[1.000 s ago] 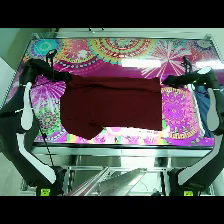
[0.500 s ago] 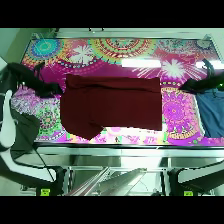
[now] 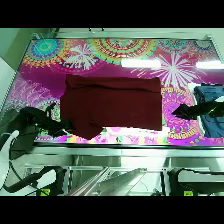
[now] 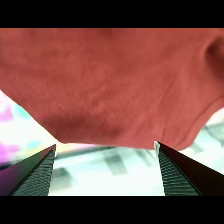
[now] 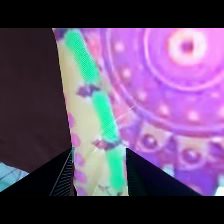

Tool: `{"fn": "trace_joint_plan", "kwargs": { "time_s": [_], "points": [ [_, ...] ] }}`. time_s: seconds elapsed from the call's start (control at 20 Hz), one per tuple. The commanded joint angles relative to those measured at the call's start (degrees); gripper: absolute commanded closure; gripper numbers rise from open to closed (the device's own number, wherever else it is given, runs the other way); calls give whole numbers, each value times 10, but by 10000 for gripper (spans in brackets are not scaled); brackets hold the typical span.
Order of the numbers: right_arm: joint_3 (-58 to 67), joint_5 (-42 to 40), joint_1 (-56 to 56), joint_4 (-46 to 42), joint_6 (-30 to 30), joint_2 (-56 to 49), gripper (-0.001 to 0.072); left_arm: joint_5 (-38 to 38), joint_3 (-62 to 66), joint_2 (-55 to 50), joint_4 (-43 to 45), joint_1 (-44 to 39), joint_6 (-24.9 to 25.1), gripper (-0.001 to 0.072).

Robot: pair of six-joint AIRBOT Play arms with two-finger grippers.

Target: Fold the shirts.

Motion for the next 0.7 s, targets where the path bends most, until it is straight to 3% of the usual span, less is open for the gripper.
{"fn": "trace_joint_plan", "kwargs": {
  "time_s": [0.0,0.1,0.2,0.25,0.3,0.35,0.4,0.65],
  "points": [
    [-26,-21,-1,30,-8,-15,349,-78,-47,23,-32,0,6,25],
    [-26,-17,5,40,-8,-39,349,-88,-38,6,-33,0,6,28],
    [-26,-17,22,43,-17,-59,349,-91,-17,-13,-54,0,19,333],
    [-26,-17,34,47,-21,-66,349,-91,-6,-17,-76,0,30,403],
    [-27,-16,46,47,-21,-71,349,-94,5,-18,-99,0,37,413],
    [-27,-10,61,48,-21,-76,349,-91,16,-18,-118,0,42,530],
    [-27,-1,76,47,-21,-80,349,-82,26,-18,-120,0,47,692],
    [-73,42,96,46,-22,-71,350,-22,40,-17,-117,17,52,689]
  ]
}}
